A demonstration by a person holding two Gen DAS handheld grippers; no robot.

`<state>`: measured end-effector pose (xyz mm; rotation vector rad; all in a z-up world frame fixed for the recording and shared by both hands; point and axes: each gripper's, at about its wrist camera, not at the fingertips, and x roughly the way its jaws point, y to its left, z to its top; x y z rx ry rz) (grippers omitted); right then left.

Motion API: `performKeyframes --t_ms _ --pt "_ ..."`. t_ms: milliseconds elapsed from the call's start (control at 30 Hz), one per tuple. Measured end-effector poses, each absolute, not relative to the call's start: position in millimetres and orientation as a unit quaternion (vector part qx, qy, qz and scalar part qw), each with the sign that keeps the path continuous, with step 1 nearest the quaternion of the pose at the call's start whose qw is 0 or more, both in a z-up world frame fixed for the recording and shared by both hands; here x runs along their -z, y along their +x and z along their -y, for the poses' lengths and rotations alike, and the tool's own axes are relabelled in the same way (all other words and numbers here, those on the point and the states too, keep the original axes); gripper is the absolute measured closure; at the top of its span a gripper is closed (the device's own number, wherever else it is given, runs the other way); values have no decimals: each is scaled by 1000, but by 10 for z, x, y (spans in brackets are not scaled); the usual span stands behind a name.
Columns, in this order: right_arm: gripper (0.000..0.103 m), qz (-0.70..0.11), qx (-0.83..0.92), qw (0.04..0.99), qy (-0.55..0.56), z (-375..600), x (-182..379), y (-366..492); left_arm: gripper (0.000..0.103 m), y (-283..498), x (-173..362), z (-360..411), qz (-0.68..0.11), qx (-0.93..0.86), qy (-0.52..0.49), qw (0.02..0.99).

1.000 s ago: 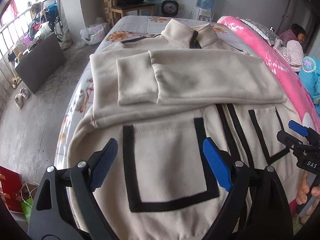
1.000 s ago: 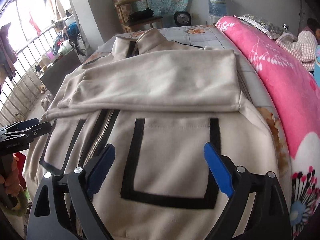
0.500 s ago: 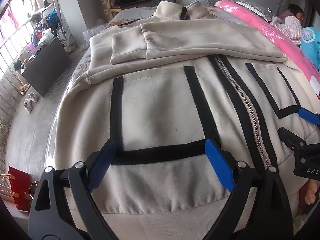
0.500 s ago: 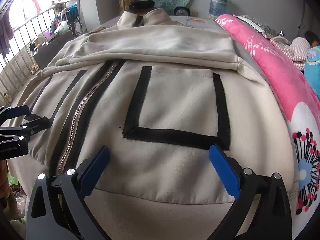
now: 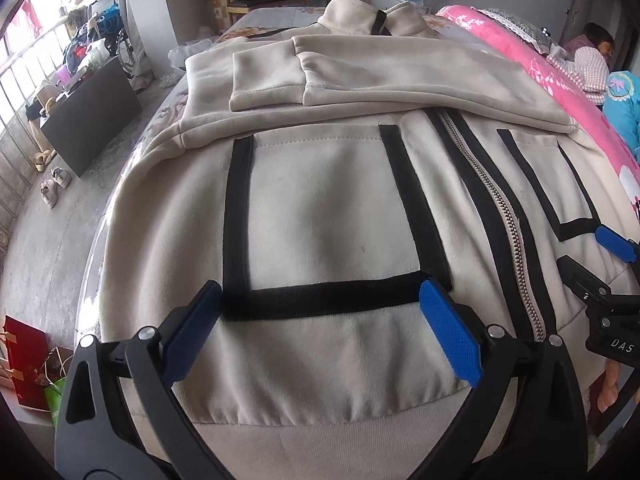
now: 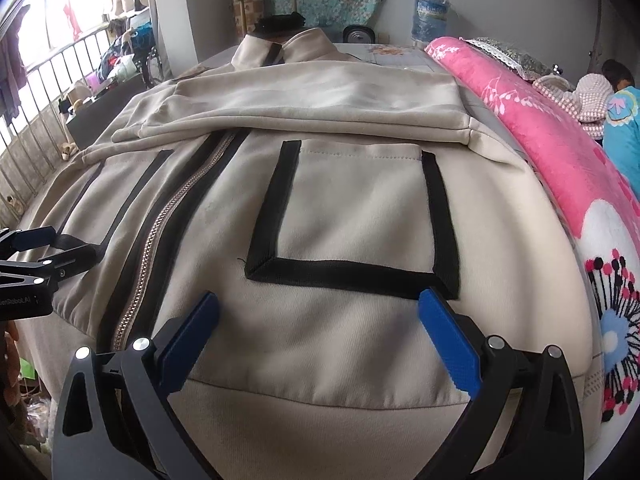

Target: Fold large clothes

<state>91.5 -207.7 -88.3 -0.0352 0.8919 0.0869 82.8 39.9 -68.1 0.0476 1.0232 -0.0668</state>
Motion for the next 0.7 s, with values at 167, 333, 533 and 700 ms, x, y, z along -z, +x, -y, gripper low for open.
performKeyframes --t_ms 167,333,533,700 --pt "6 -431 -40 901 -16 2074 883 909 8 847 679 -393 -493 31 22 869" --pt "6 -439 -39 898 -16 2068 875 930 7 865 683 -381 -496 30 20 868" --pt "6 -441 -44 896 -17 2071 873 940 7 860 689 -389 -490 24 18 871" --pt "6 -447 -49 893 -21 2073 869 968 7 857 691 -380 -490 19 16 871"
